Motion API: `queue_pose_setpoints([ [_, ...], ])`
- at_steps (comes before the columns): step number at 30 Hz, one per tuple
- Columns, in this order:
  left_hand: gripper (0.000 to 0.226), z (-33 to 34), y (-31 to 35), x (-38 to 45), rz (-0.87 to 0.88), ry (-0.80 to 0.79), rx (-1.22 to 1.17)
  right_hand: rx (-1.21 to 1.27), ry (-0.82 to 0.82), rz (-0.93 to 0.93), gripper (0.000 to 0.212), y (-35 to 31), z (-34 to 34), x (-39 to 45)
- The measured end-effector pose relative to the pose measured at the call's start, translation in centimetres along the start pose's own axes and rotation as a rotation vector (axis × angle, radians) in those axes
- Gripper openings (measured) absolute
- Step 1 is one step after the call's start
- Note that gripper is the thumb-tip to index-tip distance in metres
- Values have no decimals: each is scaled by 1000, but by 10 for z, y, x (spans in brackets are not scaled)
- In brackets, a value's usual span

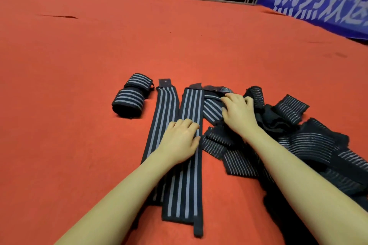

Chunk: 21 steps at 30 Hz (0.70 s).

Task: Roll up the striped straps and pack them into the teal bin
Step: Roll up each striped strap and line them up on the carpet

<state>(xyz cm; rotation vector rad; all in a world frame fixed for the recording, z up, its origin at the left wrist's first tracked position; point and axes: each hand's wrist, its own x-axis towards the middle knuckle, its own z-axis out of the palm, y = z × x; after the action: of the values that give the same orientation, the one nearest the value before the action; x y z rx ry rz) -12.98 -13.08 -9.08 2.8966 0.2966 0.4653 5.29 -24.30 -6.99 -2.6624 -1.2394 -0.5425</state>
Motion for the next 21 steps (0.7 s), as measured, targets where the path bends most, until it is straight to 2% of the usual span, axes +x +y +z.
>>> queue_pose_setpoints([
  [4,36,10,-4,48,-12,-14,-31,-96,-23,26,33,26,17,47],
  [7,40,19,-8,87,-39,-11,1,-190,-119,59,37,36,33,78],
  [9,46,27,-13,109,-73,-64,80,-253,-161,59,39,44,46,89],
  [12,56,39,-24,135,-108,-202,110,-218,-141,84,29,56,63,98],
  [16,58,55,-45,151,-168,-323,81,-3,89,247,29,65,73,104],
  [19,57,64,-54,155,-187,-298,61,130,321,376,31,71,70,109],
  [21,58,66,-56,159,-191,-279,66,188,413,387,32,68,62,113],
])
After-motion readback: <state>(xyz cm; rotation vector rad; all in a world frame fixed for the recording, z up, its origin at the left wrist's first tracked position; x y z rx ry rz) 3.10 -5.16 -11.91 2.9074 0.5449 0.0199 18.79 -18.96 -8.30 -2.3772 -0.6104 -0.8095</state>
